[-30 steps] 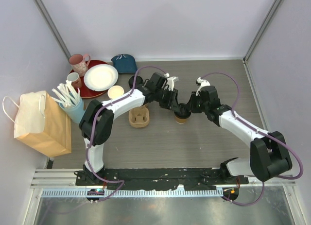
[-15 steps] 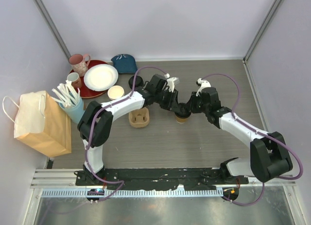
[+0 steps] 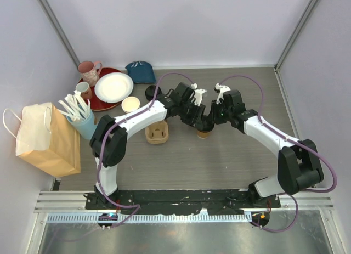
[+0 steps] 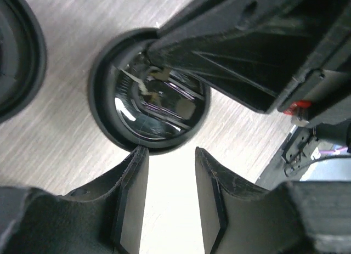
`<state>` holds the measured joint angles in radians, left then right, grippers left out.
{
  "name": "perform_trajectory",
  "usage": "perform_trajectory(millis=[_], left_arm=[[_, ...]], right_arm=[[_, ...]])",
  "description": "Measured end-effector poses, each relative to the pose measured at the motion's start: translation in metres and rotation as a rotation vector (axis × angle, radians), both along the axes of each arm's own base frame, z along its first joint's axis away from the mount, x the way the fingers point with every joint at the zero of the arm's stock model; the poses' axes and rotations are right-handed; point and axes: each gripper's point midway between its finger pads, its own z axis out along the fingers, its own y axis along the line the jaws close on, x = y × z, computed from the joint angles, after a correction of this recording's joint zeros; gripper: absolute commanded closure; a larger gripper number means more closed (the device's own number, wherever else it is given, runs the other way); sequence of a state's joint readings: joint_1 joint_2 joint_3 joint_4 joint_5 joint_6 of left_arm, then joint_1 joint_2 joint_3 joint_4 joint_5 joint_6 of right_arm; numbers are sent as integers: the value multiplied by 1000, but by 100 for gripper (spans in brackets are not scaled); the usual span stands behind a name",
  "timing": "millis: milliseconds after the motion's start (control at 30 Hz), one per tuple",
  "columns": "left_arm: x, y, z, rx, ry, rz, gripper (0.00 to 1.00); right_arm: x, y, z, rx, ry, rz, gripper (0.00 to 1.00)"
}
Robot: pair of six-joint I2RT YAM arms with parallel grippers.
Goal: Pack the takeout coffee
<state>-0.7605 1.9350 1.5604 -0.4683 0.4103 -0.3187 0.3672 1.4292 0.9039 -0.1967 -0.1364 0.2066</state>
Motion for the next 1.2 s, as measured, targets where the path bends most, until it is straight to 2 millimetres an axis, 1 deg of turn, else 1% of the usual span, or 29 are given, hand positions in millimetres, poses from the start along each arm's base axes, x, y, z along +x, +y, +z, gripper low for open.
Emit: perform_trajectory(millis=[200, 300, 367, 500, 700, 800, 900, 933, 1033, 1200], left_arm=[[-24, 2, 6, 54, 41, -70, 52], [-31, 0, 15, 54, 49, -104, 51], [-32, -2, 23, 42, 45, -118, 51], [-27, 2, 32, 24, 47, -124, 51], [-4, 26, 30, 43, 45, -86, 51], [5, 37, 28, 59, 26, -84, 51], [7, 38, 29, 63, 2, -108, 50], [8, 37, 29, 65, -1, -111, 50], [11, 36, 26, 64, -13, -121, 50], [17, 37, 22, 70, -23, -126, 51]], right_arm=[[-5, 7, 0, -13, 14, 68, 86], [-5, 7, 0, -36, 13, 108, 86], [-4, 8, 0, -51, 10, 137, 85], [-7, 10, 1, -77, -6, 213, 84], [-11, 15, 1, -92, -27, 314, 82], [-12, 21, 2, -100, -38, 381, 79], [-11, 26, 3, -106, -53, 448, 70], [-12, 27, 4, -107, -56, 464, 63], [-15, 29, 5, -105, -54, 509, 54], [-18, 32, 4, -103, -30, 535, 48]])
